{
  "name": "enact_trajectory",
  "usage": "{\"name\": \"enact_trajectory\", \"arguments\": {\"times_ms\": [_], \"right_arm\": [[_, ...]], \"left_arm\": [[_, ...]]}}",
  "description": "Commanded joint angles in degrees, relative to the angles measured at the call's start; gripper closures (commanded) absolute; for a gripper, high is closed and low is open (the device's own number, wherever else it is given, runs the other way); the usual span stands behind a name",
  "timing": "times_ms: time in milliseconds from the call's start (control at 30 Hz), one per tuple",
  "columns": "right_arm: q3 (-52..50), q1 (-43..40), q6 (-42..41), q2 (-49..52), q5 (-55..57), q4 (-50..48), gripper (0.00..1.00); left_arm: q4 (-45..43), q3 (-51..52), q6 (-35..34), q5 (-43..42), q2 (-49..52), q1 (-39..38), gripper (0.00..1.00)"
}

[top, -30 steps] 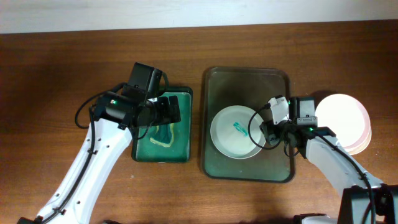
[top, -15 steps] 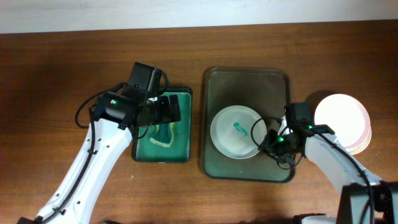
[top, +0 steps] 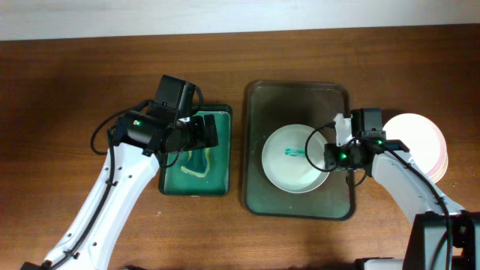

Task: Clean dirty plates on tray and stack at the side
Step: 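Move right gripper back and grasp the rim of the last white plate, then grasp the sponge in the green tray with the left gripper and lift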

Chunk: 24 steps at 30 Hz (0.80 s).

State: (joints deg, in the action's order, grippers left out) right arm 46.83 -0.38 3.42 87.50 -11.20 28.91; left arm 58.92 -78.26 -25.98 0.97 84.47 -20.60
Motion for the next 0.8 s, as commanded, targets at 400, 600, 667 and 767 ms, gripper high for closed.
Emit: {"name": "enact_trajectory", "arguments": {"times_ms": [400,600,667,767], "right_arm": [[9.6,-0.1,-11.7,1.0,1.3,17.3,0.57],[8.7,-0.1,-13.0,12.0,1.1,13.2,0.71],[8.7,-0.1,-13.0,15.1,0.9,12.9,0.84],[8.8,-0.8,-12.9,15.6,-0.2,12.9,0.96]], "left_arm": [[1.3,-0.5,1.3,-0.2,-0.5,0.2,0.0],[1.2,-0.5,2.3,-0.1,-0.5,0.2,0.0],[1.2,-0.5,4.9,-0.1,-0.5,0.2,0.0],[1.4,-0.4,5.4,-0.1,0.0,0.2,0.0]]}}
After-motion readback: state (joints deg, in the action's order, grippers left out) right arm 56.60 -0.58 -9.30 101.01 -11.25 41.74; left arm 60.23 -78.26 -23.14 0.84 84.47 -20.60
